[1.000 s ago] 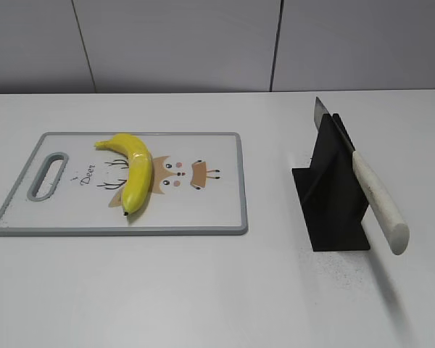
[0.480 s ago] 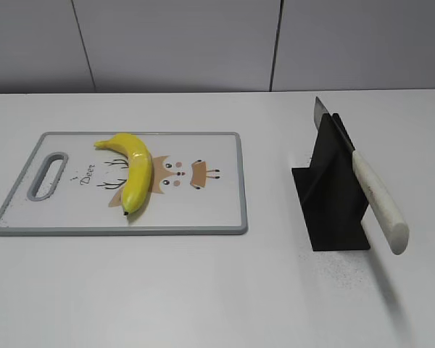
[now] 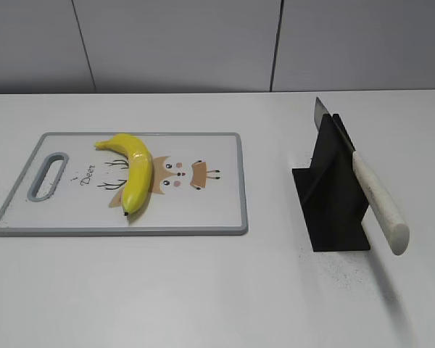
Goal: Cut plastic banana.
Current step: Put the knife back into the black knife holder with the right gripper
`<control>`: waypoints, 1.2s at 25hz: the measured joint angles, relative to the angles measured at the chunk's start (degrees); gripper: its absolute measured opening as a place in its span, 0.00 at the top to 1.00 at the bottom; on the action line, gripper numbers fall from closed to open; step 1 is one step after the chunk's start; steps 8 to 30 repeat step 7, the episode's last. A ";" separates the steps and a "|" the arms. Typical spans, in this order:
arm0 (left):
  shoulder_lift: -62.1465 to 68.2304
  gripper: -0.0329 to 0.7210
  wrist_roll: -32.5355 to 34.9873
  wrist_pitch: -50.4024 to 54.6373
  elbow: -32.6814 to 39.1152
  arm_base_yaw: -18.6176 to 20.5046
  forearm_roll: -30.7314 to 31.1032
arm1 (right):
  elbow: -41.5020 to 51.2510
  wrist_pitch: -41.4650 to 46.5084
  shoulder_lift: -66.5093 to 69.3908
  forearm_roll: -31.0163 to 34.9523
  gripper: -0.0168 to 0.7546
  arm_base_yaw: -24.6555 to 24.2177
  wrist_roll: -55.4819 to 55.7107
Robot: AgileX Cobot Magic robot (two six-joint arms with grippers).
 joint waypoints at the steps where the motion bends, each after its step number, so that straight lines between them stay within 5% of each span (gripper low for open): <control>1: 0.00 0.18 0.00 0.00 0.00 0.00 0.00 | 0.00 0.00 0.00 0.00 0.22 0.00 0.00; 30: 0.00 0.18 0.00 0.00 0.00 0.00 0.00 | 0.00 -0.01 0.00 0.00 0.22 0.00 0.00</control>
